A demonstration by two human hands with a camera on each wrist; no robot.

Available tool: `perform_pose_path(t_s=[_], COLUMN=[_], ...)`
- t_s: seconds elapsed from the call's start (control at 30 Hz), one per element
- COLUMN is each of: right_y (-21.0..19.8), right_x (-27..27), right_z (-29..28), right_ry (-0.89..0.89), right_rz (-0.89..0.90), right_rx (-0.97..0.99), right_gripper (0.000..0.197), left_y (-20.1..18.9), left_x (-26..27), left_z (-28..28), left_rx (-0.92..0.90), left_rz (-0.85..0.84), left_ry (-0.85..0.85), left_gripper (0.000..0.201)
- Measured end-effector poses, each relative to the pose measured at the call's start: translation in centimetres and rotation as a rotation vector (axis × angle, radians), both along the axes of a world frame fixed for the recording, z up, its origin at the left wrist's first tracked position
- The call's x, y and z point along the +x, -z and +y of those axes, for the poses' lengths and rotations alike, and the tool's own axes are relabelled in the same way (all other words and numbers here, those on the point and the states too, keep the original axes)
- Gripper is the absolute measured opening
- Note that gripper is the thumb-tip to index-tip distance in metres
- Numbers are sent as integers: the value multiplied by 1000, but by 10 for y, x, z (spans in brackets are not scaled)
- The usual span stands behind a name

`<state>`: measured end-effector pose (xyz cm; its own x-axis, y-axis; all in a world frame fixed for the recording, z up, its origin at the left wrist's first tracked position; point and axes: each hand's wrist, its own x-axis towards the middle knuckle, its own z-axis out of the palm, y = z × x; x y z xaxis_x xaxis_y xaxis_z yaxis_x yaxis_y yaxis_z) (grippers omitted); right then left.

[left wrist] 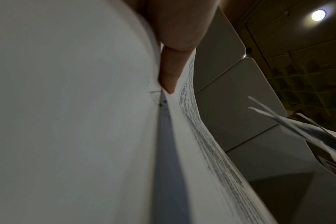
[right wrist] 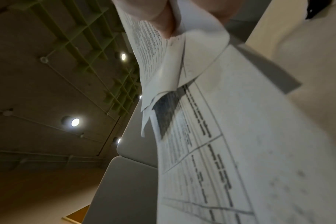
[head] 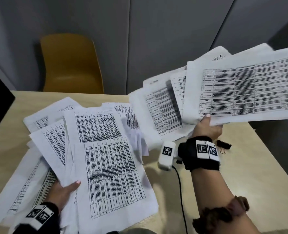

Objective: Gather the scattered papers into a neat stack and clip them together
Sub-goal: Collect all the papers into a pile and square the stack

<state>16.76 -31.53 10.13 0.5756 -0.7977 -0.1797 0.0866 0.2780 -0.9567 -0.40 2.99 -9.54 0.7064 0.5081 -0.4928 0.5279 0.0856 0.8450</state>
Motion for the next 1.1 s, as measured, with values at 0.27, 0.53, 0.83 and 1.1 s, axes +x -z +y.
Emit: perform_pose_path(t_s=[0.27, 0.53, 0.83, 1.1], right_y=[45, 110, 112, 116], right_x=[-28, -52, -69, -70], right_z=[36, 40, 60, 61], right_ry=[-239, -758, -1173, -1257], right_rz=[186, 641, 713, 648], right_rx=[12, -216, -499, -524], right_gripper=[44, 38, 35, 40], left_y=[-4, -7, -21, -36], left_x=[0, 3, -1, -1], left_z=[-1, 0, -6, -14], left_rx=[15, -40, -59, -34], left_rz=[24, 38, -45, -12], left_ry=[-3, -12, 22, 56], left_gripper=[25, 15, 43, 29])
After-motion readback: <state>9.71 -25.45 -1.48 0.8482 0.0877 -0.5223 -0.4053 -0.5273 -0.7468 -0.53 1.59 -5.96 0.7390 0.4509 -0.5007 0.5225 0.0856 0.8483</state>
